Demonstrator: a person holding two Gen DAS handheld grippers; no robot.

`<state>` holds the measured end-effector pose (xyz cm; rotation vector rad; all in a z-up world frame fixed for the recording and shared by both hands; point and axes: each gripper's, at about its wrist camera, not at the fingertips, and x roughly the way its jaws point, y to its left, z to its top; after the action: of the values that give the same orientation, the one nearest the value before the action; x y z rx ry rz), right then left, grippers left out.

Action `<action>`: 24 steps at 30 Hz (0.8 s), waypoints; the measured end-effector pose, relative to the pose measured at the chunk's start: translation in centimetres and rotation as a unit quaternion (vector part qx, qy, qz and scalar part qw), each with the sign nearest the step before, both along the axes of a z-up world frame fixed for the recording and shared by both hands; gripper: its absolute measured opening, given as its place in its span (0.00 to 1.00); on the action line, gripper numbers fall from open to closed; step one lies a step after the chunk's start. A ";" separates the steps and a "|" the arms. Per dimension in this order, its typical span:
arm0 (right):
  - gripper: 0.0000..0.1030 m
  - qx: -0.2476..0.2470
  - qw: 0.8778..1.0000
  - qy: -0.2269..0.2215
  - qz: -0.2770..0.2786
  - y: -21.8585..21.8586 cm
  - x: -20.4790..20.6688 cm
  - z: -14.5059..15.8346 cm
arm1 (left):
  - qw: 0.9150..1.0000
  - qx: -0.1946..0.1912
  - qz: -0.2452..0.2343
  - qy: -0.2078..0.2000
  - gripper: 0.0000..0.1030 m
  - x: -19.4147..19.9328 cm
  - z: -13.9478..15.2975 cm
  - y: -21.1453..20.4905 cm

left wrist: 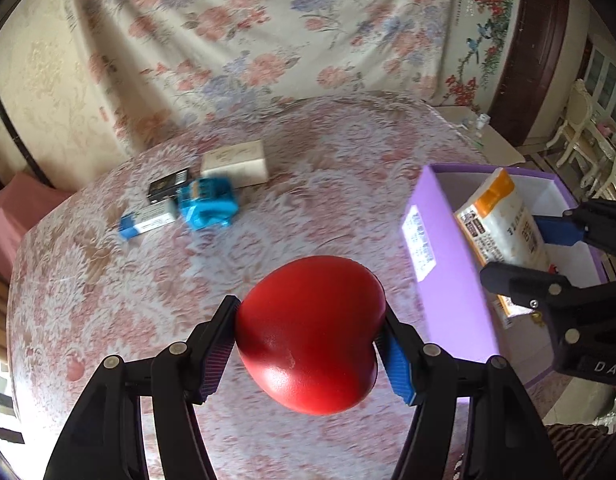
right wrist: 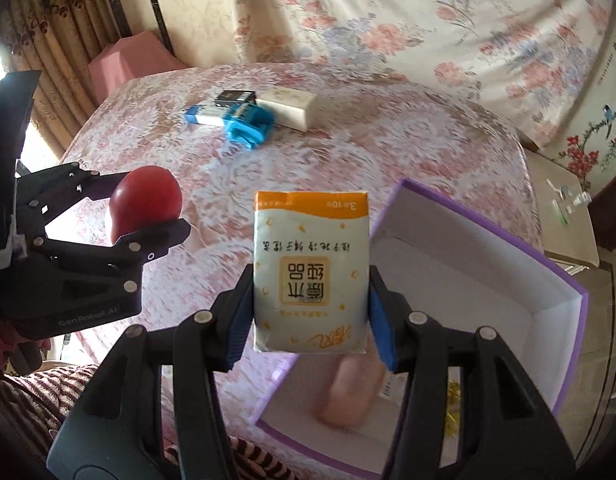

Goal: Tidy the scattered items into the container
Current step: 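Carry the red heart and white-and-orange packet over the lilac box with both tools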

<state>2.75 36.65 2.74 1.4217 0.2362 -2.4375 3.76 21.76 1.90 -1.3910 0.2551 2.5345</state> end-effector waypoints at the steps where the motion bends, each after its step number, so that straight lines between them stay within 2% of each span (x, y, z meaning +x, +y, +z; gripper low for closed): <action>1: 0.53 0.000 1.000 0.001 -0.002 0.6 0.2 0.1 | 1.000 0.000 -0.003 0.001 0.64 0.0 0.0 0.7; 16: 0.53 -0.014 0.999 -0.007 -0.031 8.0 0.4 -0.7 | 0.998 -0.020 -0.065 0.014 0.64 0.4 0.6 10.7; 24: 0.53 -0.018 0.998 -0.016 -0.059 11.7 0.4 -1.4 | 0.995 -0.030 -0.097 0.009 0.64 0.1 0.1 15.0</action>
<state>3.20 48.32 1.34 1.4963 0.1025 -2.4965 3.86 36.75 2.03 -1.2964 0.4510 2.3982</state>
